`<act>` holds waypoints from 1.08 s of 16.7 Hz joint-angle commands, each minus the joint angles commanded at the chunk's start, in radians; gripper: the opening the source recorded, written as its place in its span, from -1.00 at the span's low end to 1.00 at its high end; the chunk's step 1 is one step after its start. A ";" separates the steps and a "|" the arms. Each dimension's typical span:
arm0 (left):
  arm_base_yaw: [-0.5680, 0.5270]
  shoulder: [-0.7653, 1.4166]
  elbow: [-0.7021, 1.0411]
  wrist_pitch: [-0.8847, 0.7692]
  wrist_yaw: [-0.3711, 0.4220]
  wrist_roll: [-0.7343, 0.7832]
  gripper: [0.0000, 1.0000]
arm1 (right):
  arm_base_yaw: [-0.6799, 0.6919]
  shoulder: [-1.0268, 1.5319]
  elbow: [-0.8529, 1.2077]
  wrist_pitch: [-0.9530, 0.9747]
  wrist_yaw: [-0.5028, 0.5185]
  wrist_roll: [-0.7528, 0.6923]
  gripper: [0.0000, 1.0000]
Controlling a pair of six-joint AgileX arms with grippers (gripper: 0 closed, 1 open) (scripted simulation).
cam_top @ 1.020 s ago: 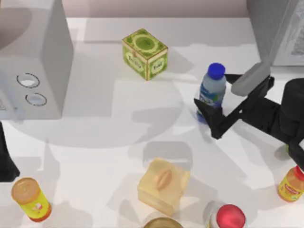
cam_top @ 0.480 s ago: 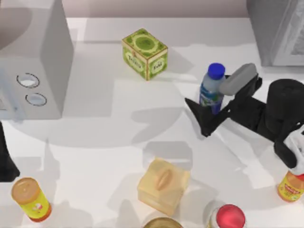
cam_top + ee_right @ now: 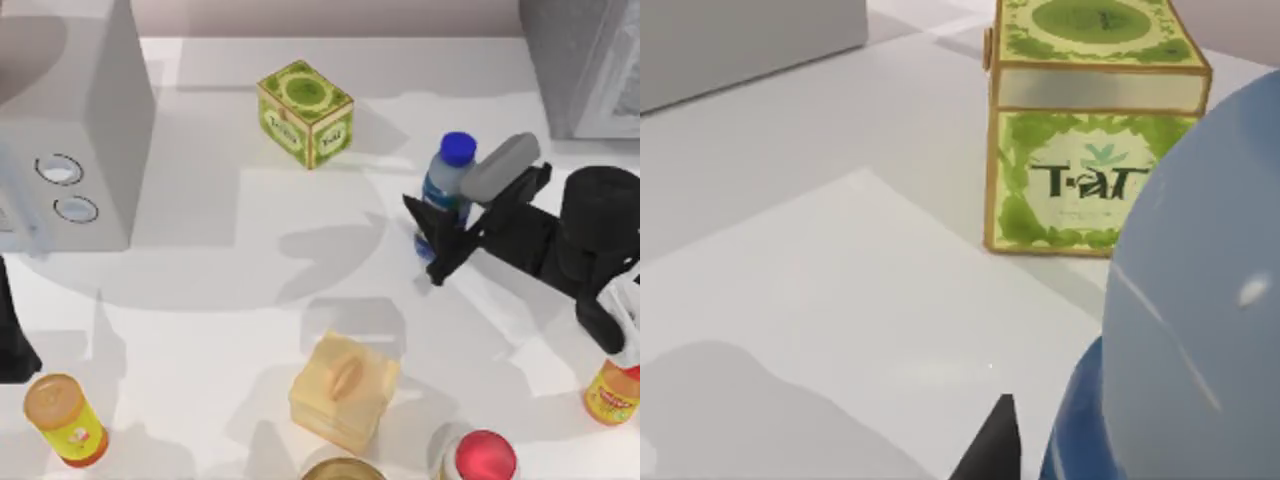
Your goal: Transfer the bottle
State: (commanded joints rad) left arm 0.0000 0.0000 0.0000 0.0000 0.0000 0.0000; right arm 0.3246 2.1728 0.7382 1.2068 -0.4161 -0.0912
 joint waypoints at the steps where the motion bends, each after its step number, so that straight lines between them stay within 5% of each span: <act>1: 0.000 0.000 0.000 0.000 0.000 0.000 1.00 | 0.000 0.000 0.000 0.000 0.000 0.000 -0.51; 5: 0.000 0.000 0.000 0.000 0.000 0.000 1.00 | 0.000 0.000 0.000 0.000 0.000 0.000 -1.00; 14: 0.000 0.000 0.000 0.000 0.000 0.000 1.00 | -0.004 -0.005 -0.002 0.000 0.000 0.004 -1.00; 18: 0.000 0.000 0.000 0.000 0.000 0.000 1.00 | -0.117 -0.098 -0.067 0.032 0.026 0.046 -1.00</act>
State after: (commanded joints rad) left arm 0.0000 0.0000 0.0000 0.0000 0.0000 0.0000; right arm 0.2072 2.0749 0.6708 1.2384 -0.3905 -0.0451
